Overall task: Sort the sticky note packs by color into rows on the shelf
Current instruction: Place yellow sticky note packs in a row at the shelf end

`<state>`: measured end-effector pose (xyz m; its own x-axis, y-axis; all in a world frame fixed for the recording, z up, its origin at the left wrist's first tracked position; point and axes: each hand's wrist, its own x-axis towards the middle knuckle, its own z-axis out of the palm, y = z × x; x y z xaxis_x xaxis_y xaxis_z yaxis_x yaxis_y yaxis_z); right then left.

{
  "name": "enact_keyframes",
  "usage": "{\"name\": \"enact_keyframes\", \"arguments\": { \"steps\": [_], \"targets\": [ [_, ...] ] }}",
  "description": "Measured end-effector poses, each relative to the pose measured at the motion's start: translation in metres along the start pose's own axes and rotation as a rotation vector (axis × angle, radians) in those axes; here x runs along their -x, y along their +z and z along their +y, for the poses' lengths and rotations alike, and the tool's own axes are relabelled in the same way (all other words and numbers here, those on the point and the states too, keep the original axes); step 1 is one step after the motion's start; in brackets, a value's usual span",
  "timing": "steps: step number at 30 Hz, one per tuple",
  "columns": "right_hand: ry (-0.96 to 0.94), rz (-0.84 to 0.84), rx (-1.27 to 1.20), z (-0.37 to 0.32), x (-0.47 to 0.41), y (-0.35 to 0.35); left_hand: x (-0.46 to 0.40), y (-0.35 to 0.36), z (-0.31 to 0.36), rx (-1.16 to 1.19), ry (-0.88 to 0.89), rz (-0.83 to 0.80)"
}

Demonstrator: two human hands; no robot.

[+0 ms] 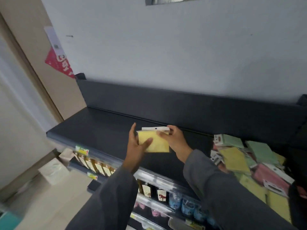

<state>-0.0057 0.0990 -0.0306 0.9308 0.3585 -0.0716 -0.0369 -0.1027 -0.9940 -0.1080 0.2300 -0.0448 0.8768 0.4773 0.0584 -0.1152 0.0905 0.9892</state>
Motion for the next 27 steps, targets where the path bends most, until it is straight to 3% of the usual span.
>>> {"name": "enact_keyframes", "arguments": {
  "steps": [6,13,19,27],
  "targets": [
    [-0.099,-0.132,-0.073,-0.014,-0.008,0.159,-0.019,-0.158,0.026,-0.087,0.056,0.059],
    [-0.062,-0.25,-0.315,-0.034,-0.029,0.316,-0.049,-0.314,0.048,-0.068,0.041,0.031],
    [0.198,-0.293,-0.612,-0.037,-0.067,0.387,-0.097,-0.387,0.043,-0.119,0.005,-0.011],
    [0.195,-0.237,-0.64,-0.024,-0.178,0.46,-0.212,-0.445,0.022,-0.27,-0.137,0.129]
  ]
}}
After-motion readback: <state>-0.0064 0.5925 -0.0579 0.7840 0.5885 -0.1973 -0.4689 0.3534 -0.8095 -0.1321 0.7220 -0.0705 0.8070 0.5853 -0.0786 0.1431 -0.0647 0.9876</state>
